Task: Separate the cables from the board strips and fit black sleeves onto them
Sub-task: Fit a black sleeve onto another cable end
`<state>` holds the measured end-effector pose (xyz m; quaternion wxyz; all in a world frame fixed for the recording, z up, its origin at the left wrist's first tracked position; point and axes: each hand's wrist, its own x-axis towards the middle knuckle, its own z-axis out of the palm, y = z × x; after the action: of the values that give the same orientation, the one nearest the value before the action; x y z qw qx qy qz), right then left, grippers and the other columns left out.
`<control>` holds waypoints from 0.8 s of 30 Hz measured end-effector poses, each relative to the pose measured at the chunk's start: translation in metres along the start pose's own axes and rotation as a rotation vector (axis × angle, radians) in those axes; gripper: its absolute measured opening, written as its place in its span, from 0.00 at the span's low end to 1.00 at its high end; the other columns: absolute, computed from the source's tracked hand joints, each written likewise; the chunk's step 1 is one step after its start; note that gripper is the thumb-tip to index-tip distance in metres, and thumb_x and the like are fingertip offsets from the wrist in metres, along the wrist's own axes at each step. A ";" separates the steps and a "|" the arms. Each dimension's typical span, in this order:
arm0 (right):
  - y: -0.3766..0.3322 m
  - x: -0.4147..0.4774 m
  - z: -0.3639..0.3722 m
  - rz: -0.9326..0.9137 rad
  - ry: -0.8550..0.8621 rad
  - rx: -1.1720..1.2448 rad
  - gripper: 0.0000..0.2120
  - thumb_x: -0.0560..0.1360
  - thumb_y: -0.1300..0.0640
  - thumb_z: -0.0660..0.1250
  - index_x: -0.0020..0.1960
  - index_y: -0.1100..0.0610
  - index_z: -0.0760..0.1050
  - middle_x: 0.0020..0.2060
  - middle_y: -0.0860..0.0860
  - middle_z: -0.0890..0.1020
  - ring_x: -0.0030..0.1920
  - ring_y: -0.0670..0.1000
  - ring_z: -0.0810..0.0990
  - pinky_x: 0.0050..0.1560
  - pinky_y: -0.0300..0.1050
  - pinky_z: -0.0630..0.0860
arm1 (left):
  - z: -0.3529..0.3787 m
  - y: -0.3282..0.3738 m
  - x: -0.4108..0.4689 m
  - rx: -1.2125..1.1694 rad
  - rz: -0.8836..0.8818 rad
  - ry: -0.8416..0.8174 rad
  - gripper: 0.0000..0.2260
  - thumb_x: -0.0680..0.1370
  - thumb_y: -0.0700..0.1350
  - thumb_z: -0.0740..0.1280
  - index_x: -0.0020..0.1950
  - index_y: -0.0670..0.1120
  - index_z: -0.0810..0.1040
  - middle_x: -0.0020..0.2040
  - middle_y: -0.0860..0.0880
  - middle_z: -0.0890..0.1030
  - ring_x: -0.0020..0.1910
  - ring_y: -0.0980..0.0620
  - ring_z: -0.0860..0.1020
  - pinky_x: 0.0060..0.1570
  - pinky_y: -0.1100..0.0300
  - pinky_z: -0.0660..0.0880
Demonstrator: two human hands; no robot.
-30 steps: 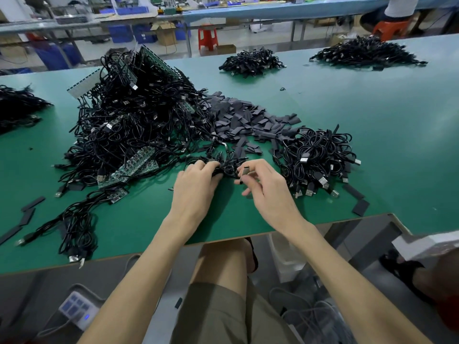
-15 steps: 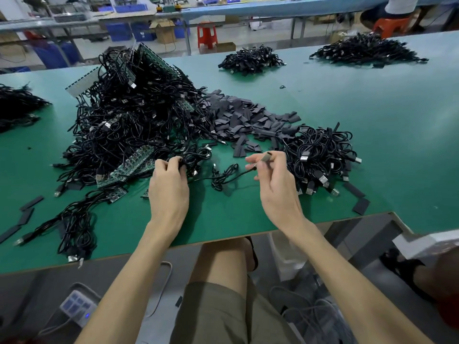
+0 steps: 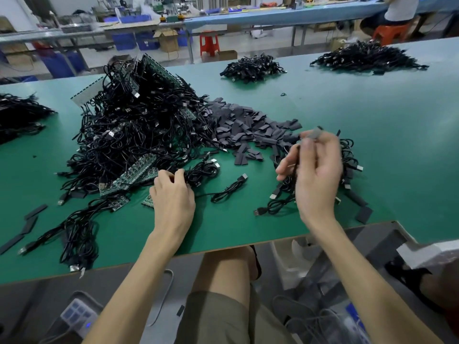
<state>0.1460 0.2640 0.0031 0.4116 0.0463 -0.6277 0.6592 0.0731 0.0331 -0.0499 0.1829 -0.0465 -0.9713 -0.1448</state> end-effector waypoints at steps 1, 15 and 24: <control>0.001 0.002 0.002 0.055 -0.057 -0.012 0.06 0.87 0.59 0.57 0.55 0.52 0.71 0.35 0.50 0.78 0.30 0.52 0.79 0.27 0.43 0.74 | 0.000 0.001 -0.001 -0.025 0.009 0.006 0.18 0.81 0.40 0.65 0.71 0.38 0.72 0.61 0.39 0.70 0.61 0.37 0.68 0.60 0.45 0.63; 0.078 0.001 0.035 0.392 -0.190 -0.262 0.10 0.86 0.56 0.59 0.54 0.49 0.78 0.31 0.43 0.76 0.31 0.46 0.72 0.35 0.48 0.70 | 0.005 0.079 0.044 -0.146 0.535 -0.189 0.16 0.81 0.49 0.63 0.68 0.49 0.76 0.63 0.50 0.78 0.64 0.50 0.74 0.67 0.53 0.62; 0.080 0.000 0.031 0.417 -0.214 -0.226 0.09 0.86 0.54 0.59 0.55 0.47 0.77 0.30 0.42 0.72 0.32 0.47 0.69 0.34 0.51 0.66 | 0.013 0.027 0.035 0.025 0.434 -0.120 0.12 0.85 0.48 0.61 0.66 0.53 0.78 0.61 0.54 0.77 0.64 0.51 0.73 0.67 0.55 0.59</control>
<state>0.0838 0.2475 -0.0541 0.2005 -0.0609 -0.7332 0.6469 0.0400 0.0640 -0.0414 0.1522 -0.2604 -0.9495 -0.0869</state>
